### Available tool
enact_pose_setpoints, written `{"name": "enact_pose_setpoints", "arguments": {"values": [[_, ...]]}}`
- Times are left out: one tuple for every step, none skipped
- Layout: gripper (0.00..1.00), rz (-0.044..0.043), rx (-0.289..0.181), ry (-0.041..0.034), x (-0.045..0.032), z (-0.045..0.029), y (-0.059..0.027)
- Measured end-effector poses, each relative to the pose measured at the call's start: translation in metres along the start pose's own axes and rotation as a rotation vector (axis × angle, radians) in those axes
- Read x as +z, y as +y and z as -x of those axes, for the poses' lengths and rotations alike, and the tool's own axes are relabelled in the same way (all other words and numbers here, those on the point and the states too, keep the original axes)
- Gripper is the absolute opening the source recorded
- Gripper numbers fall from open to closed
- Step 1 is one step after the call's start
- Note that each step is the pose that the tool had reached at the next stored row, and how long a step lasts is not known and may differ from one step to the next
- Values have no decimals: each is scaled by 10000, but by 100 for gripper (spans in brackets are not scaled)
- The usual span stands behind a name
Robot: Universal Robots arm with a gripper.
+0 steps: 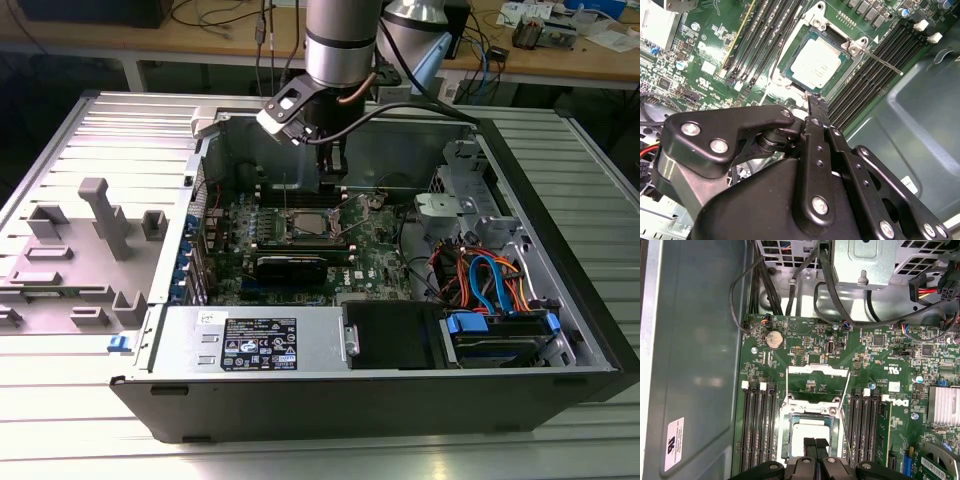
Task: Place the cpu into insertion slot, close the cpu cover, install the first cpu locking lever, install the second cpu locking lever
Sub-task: 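Close the cpu cover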
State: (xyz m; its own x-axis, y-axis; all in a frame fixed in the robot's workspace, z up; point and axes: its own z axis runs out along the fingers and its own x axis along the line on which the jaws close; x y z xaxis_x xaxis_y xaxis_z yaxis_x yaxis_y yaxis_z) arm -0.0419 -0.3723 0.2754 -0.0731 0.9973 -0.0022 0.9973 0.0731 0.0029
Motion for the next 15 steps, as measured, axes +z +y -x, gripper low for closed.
{"name": "enact_pose_setpoints", "arguments": {"values": [[11, 0, -1, 0, 0, 0, 2], [11, 0, -1, 0, 0, 0, 4], [11, 0, -1, 0, 0, 1, 8], [11, 0, 0, 0, 0, 1, 13], [11, 0, -1, 0, 0, 1, 17], [11, 0, 0, 0, 0, 2, 20], [11, 0, 0, 0, 0, 2, 22], [11, 0, 0, 0, 0, 2, 24], [11, 0, -1, 0, 0, 2, 27], [11, 0, 0, 0, 0, 2, 29], [11, 0, 0, 0, 0, 2, 31], [11, 0, -1, 0, 0, 3, 34], [11, 0, -1, 0, 0, 3, 36], [11, 0, 0, 0, 0, 3, 37], [11, 0, 0, 0, 0, 3, 41]]}}
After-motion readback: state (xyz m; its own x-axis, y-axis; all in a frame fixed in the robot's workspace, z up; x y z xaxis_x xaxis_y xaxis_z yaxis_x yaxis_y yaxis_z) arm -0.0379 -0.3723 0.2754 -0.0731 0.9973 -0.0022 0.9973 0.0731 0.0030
